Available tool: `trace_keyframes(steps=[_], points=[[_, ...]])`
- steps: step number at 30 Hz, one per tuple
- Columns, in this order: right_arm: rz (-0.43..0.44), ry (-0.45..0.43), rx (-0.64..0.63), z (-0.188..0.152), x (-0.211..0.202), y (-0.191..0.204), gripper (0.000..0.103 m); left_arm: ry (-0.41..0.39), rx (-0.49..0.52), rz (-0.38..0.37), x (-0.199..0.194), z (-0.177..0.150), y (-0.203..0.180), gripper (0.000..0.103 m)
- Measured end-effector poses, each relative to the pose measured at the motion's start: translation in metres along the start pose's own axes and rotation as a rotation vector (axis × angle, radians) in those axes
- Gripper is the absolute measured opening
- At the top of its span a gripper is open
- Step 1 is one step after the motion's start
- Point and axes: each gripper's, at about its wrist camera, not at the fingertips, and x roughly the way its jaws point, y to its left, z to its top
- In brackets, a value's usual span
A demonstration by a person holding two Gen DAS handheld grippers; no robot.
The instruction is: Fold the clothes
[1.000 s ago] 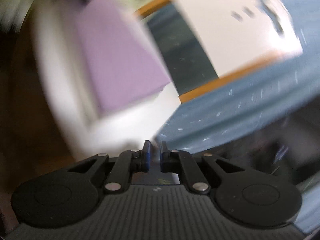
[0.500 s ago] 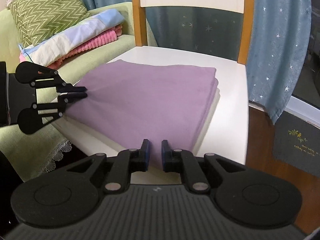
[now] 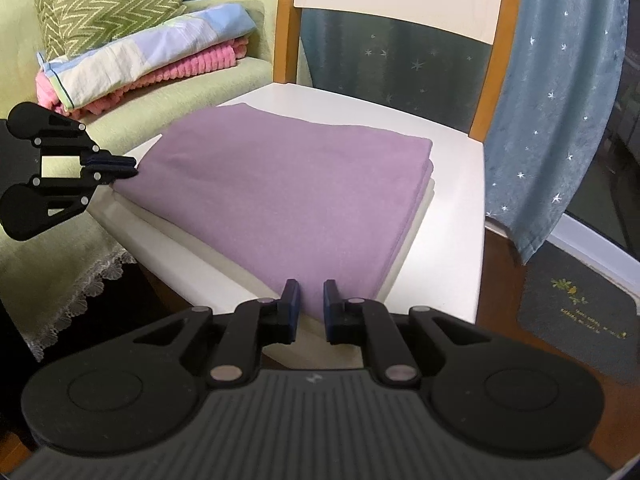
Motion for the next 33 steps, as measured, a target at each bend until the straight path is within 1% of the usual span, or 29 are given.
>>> trace_keyframes(steps=[6,10,12,13,14,15,17,18,19,20,24,26,28,29,33], points=[[-0.019,-0.021,-0.003,0.006,0.008,0.000,0.009,0.024,0.000,0.016,0.013,0.003,0.004,0.000],[-0.018,-0.013,0.016,0.008,0.004,-0.003,0.010,0.050,-0.032,0.022,0.014,0.000,0.007,0.000],[-0.018,-0.017,0.057,0.006,-0.004,-0.004,0.010,0.068,-0.072,0.023,0.009,0.000,0.007,0.008],[-0.023,-0.023,0.077,0.003,-0.011,-0.003,0.011,0.075,-0.103,0.024,0.005,0.000,0.008,0.015],[-0.028,-0.030,0.098,0.000,-0.017,-0.003,0.013,0.080,-0.136,0.026,0.001,0.000,0.009,0.015],[-0.034,-0.036,0.118,-0.004,-0.023,-0.002,0.018,0.084,-0.172,0.028,-0.004,0.001,0.009,0.017],[-0.048,-0.053,0.165,-0.013,-0.037,0.002,0.024,0.090,-0.243,0.030,-0.014,0.001,0.009,0.028],[-0.060,-0.056,0.190,-0.018,-0.043,0.004,0.026,0.083,-0.274,0.025,-0.022,0.001,0.009,0.032],[-0.072,-0.058,0.215,-0.024,-0.049,0.006,0.027,0.070,-0.303,0.014,-0.030,0.001,0.008,0.040],[-0.085,-0.059,0.240,-0.030,-0.055,0.008,0.028,0.061,-0.334,0.004,-0.038,0.001,0.007,0.045],[-0.131,-0.076,0.339,-0.052,-0.076,0.015,0.032,0.055,-0.451,-0.013,-0.062,0.000,0.004,0.047],[-0.162,-0.086,0.369,-0.058,-0.084,0.018,0.032,0.035,-0.494,-0.014,-0.074,0.005,0.001,0.051],[-0.174,-0.099,0.403,-0.061,-0.091,0.020,0.033,0.019,-0.527,-0.013,-0.085,0.010,-0.002,0.055],[-0.176,-0.103,0.421,-0.062,-0.094,0.020,0.033,0.017,-0.540,-0.012,-0.088,0.012,-0.004,0.055],[-0.186,-0.114,0.441,-0.063,-0.093,0.024,0.033,0.044,-0.595,-0.021,-0.092,0.016,-0.010,0.055]])
